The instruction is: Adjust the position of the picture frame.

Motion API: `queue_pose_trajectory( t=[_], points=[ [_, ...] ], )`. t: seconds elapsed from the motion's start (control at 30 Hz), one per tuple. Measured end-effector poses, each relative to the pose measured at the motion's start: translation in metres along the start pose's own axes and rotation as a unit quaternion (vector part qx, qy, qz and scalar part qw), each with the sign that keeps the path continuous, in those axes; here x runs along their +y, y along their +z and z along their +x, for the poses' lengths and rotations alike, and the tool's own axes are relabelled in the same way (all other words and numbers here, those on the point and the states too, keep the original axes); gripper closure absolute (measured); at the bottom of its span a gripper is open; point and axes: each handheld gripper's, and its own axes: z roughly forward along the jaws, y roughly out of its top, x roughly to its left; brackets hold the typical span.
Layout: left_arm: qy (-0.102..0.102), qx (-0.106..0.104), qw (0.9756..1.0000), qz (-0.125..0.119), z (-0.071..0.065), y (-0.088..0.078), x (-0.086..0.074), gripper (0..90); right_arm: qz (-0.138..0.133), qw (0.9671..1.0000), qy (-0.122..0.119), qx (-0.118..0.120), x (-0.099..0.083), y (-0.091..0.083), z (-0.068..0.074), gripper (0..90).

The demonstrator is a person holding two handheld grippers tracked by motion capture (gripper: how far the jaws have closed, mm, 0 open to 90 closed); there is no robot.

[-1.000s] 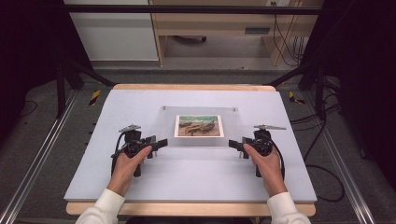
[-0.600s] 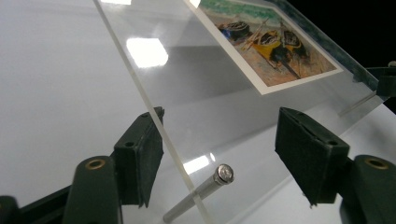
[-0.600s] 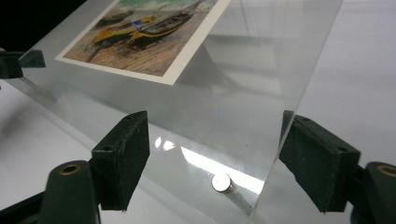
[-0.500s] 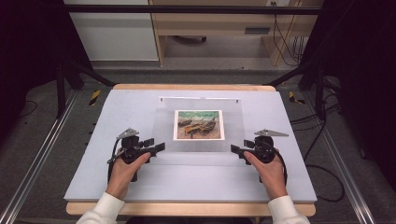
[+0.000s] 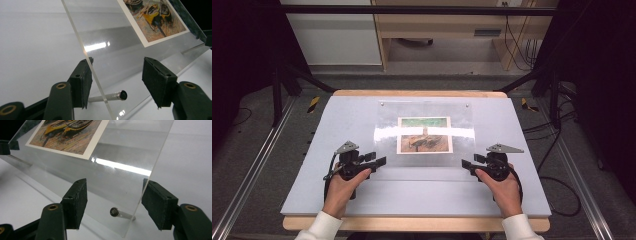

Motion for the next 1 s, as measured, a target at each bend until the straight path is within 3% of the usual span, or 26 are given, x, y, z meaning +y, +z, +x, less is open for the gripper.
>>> queue_pose_trajectory(
  t=[0.4,1.0],
  points=[
    [0.021,0.01,0.9997,0.005,-0.0053,-0.0054,-0.0039,43.8,0.0,0.9999,-0.014,-0.009,-0.0048,-0.0057,0.0043,42.5],
    [0.022,0.01,0.9997,0.004,-0.0057,-0.008,-0.0056,46.5,0.0,0.9998,-0.019,-0.011,-0.0074,-0.0086,0.0055,45.0]
  ],
)
